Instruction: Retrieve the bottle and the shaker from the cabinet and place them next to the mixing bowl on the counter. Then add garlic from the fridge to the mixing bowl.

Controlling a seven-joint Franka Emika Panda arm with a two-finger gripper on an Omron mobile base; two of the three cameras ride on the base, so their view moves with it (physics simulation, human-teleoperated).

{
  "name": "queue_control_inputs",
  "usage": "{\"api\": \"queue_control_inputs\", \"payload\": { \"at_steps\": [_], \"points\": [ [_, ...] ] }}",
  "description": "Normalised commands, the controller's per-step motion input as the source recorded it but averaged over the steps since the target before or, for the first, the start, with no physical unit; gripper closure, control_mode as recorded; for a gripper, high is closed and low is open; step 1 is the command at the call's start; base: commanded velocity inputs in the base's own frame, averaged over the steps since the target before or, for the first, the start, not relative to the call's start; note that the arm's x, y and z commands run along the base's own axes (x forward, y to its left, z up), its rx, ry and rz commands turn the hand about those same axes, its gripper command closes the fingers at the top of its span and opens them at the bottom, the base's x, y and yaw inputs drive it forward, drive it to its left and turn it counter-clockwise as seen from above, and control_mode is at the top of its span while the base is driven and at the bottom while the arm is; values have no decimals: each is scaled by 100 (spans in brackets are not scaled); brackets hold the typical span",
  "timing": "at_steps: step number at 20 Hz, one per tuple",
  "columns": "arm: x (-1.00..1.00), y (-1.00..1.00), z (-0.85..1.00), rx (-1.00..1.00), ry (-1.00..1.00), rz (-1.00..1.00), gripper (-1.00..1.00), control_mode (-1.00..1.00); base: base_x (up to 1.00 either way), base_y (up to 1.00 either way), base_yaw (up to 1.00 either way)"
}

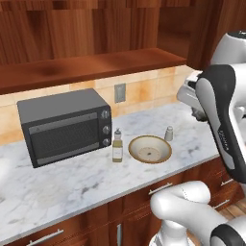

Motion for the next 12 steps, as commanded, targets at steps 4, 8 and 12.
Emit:
{"api": "queue_control_inputs", "payload": {
  "at_steps": [4, 8, 12],
  "points": [
    [7, 0, -66, 4, -5, 0, 100, -100, 0, 0, 0],
    [27, 0, -56, 3, -3, 0, 100, -100, 0, 0, 0],
    [41, 0, -52, 3, 0, 0, 100, -100, 0, 0, 0]
  ]
}}
